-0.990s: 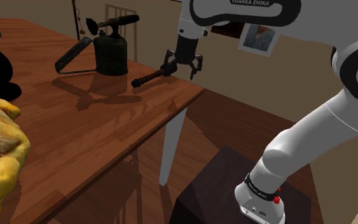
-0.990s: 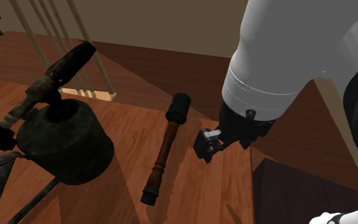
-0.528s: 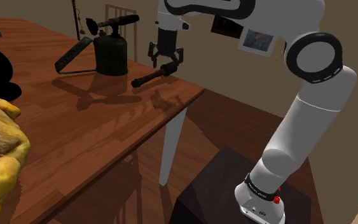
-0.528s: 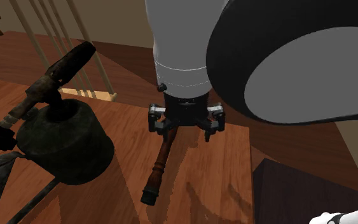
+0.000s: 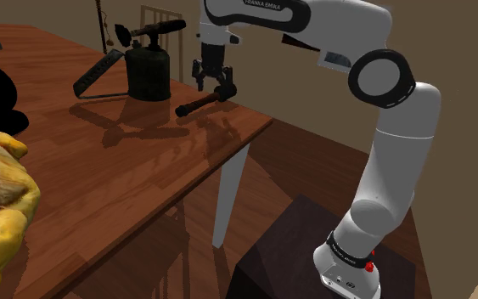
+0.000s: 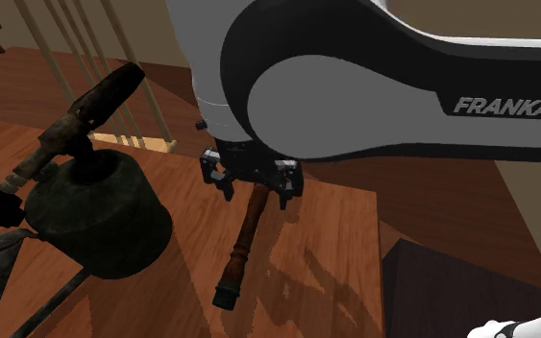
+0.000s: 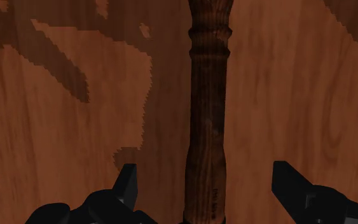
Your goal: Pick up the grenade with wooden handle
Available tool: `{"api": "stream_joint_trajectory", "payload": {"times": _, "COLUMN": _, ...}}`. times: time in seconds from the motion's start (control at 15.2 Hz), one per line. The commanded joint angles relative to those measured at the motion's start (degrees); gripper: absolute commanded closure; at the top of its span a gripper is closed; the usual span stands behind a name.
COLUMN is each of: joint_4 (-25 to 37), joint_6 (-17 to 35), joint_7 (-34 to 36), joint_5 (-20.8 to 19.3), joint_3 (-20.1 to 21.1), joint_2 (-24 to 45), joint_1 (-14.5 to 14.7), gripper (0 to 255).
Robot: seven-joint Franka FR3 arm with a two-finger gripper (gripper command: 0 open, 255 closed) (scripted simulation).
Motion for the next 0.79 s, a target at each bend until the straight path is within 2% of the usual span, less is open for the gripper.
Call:
{"api": "stream_joint_trajectory", "payload": {"times": 0.0, "joint_4": -1.7, "joint_6": 1.5, "joint_7": 0.2, "joint_5": 0.1, "joint_3": 0.0, "joint_2": -0.2, "joint_1": -0.1, "gripper": 0}}
{"api": "stream_joint_trajectory", "payload": {"times": 0.2, "joint_4": -3.4, "joint_6": 2.9, "joint_7": 0.1, "joint_5": 0.2, "joint_3": -0.1, "joint_2": -0.6, "joint_1": -0.3, "gripper": 0}}
{"api": "stream_joint_trajectory", "payload": {"times": 0.26, "joint_4": -3.3, "joint_6": 2.9, "joint_7": 0.1, "joint_5": 0.1, "joint_3": -0.1, "joint_2": -0.4, "joint_1": -0.2, "gripper": 255}}
{"api": "stream_joint_trajectory", "payload": {"times": 0.73, "joint_4": -3.2, "joint_6": 2.9, "joint_7": 0.1, "joint_5": 0.1, "joint_3": -0.1, "joint_2": -0.3, "joint_1": -0.2, "gripper": 255}}
